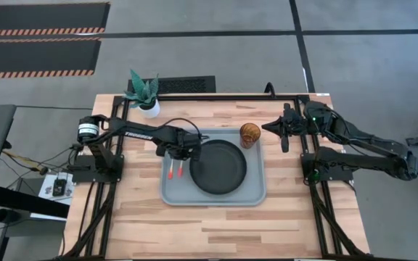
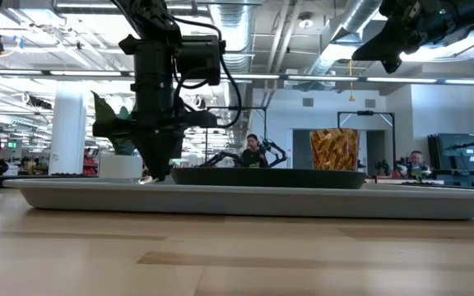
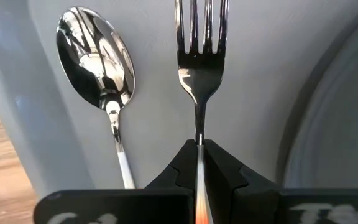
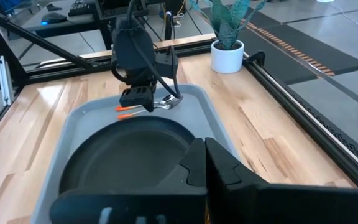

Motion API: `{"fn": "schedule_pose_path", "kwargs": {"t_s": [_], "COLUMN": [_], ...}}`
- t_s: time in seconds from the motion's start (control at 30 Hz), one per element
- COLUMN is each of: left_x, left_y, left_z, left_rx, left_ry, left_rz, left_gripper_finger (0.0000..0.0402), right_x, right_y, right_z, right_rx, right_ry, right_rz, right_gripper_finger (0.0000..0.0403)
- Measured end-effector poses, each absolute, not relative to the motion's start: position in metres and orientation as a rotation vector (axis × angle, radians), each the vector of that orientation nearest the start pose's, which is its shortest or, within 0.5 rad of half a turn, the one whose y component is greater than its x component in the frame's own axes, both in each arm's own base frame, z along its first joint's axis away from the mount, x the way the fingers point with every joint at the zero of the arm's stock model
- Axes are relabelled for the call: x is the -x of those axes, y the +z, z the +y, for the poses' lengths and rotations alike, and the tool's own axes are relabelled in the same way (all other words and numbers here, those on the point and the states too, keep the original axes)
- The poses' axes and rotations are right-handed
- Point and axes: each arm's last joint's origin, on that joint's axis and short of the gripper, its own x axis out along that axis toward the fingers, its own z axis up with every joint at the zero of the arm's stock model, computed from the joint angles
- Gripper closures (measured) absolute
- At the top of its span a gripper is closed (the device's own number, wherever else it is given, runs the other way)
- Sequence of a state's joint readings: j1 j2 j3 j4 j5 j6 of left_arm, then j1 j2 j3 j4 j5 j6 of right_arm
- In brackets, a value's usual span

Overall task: Pick and place plate/cup/fork/spoon on tray
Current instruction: Put the orange fork on the gray tray to the right of the orange spoon

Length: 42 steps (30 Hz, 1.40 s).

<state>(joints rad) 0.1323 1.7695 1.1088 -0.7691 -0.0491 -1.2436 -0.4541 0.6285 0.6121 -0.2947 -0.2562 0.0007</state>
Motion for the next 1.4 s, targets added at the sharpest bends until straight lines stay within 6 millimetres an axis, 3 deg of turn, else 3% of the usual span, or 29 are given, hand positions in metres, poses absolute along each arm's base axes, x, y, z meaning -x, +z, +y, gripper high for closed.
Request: {"fn": "schedule_pose_path", "kwargs": {"t_s": [1.4], "left_x": [-0.310], "left_y": [0.163], "left_z": [0.057], "left_rx": [1.161], "left_ry": [1.052], "left_rz": [1.142], "left_gripper_finger": [0.0401], "right_x": [-0.132], "right_y": [0.286], "right_z": [-0.056], "right_rx": [-0.101], "right_ry": [-0.195], "right_rz": [0.286], "right_gripper_finger": [0.0397]}}
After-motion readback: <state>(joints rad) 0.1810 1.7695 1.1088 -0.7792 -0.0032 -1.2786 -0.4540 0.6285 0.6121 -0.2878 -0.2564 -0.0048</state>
